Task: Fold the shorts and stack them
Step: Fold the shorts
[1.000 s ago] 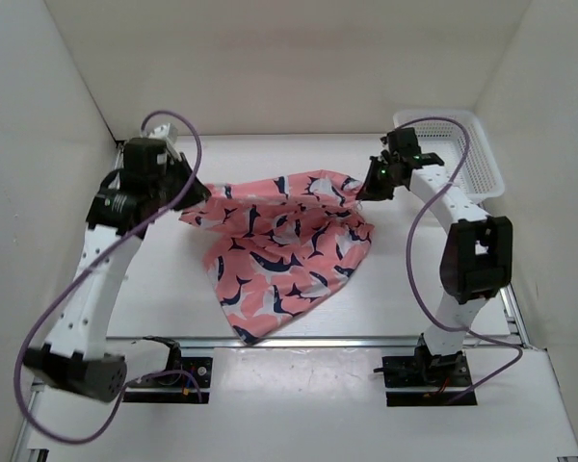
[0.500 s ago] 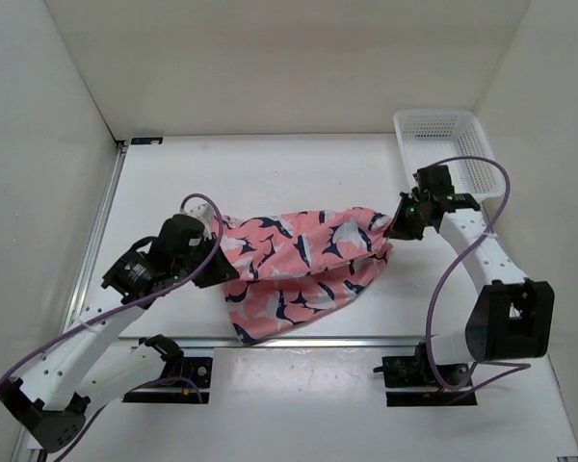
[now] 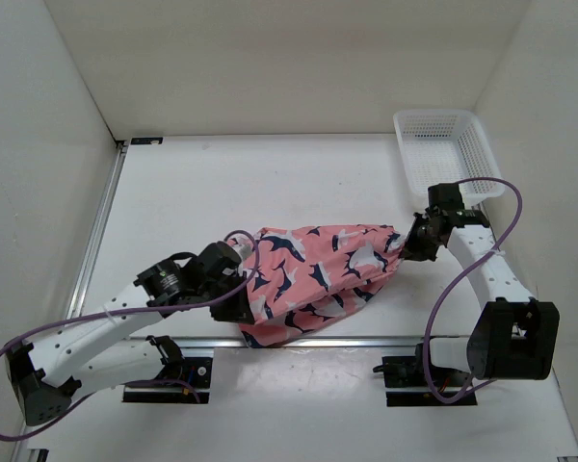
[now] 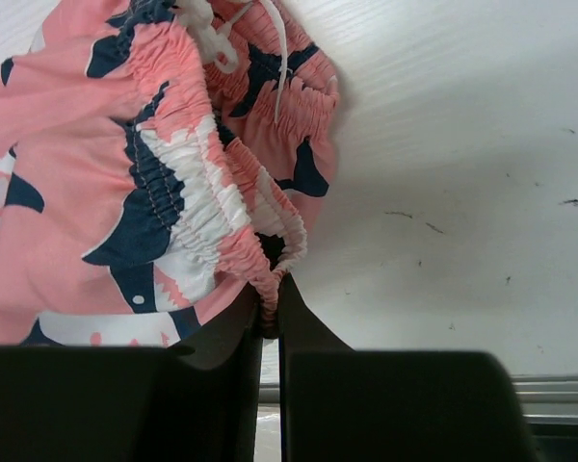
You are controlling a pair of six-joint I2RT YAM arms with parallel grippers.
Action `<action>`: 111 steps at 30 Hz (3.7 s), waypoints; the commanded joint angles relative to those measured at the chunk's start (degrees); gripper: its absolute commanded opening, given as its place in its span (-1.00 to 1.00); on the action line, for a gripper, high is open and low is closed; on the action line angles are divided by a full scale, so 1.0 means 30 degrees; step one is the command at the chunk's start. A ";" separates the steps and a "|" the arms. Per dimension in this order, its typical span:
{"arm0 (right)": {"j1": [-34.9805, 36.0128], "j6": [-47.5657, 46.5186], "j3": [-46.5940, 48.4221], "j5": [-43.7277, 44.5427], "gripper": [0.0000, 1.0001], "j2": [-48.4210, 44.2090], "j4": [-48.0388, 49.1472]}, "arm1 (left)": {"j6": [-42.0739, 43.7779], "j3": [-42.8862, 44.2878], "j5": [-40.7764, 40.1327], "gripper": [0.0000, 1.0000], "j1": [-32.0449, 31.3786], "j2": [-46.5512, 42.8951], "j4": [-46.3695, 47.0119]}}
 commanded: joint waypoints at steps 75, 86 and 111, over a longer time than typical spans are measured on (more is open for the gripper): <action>0.2894 0.0033 0.2007 -0.0751 0.75 0.7961 0.4955 | 0.6922 0.8611 -0.1648 -0.16 1.3074 1.5131 0.2955; 0.2953 0.1441 0.2765 0.2887 0.20 0.9135 0.3581 | 0.6922 0.8435 -0.2499 -0.13 1.3249 1.5778 0.3131; 0.2923 0.2260 0.2122 -0.0544 -1.00 1.0395 0.5514 | 0.7771 0.9314 -0.0305 0.10 1.6062 1.9879 0.4273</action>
